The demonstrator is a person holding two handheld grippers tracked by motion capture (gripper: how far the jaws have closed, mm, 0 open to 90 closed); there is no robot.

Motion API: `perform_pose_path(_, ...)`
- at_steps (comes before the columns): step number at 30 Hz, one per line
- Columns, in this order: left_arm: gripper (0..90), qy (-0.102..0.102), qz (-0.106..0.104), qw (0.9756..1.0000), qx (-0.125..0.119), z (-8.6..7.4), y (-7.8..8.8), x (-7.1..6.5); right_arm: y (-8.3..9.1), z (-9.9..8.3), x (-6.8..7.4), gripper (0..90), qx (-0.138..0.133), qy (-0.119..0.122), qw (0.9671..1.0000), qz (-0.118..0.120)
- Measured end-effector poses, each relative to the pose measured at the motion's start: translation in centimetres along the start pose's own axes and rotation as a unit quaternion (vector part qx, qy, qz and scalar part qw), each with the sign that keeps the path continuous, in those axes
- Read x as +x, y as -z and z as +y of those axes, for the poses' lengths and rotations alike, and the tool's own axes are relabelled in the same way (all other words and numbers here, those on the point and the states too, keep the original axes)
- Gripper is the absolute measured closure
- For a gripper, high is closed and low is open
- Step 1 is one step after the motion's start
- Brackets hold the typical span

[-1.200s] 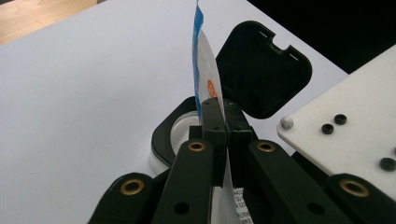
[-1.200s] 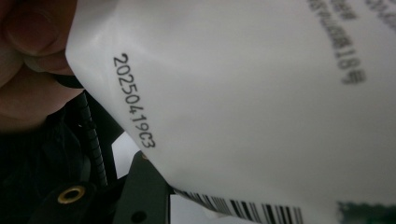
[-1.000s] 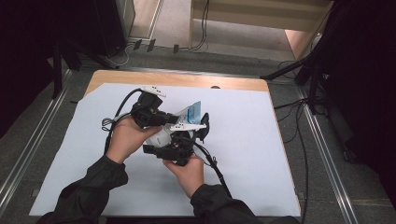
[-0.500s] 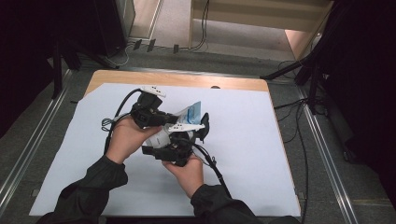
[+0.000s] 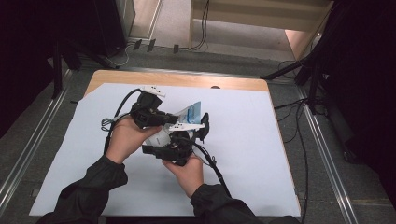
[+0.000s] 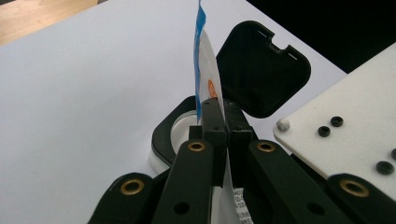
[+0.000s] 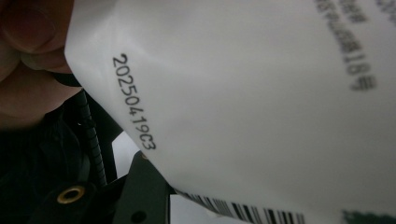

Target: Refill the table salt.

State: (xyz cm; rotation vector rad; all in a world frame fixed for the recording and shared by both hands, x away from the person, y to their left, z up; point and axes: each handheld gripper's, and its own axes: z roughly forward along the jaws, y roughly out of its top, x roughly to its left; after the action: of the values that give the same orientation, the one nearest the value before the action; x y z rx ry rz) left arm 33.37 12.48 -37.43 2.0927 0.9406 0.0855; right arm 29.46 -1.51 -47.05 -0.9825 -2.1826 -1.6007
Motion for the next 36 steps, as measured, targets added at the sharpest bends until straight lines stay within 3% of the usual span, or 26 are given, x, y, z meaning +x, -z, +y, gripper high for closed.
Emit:
perform_pose_path(16,90.0,0.009,0.006,0.9999,-0.011,0.07,0.62,0.29,0.11,0.01,0.12,67.0,-0.007,-0.005,0.9999,0.012)
perform_pose_path(25,90.0,0.006,0.019,0.9998,-0.002,0.07,0.40,0.24,-0.01,-0.14,-0.09,65.6,-0.004,-0.010,0.9999,0.012)
perform_pose_path(28,90.0,0.003,0.025,0.9997,-0.001,0.13,0.29,0.04,-0.22,-0.27,-0.09,61.3,0.003,-0.008,0.9999,0.011)
perform_pose_path(36,90.0,0.002,0.030,0.9996,0.002,0.20,-0.13,-0.05,-0.28,-0.41,-0.03,63.0,0.006,-0.006,1.0000,0.000)
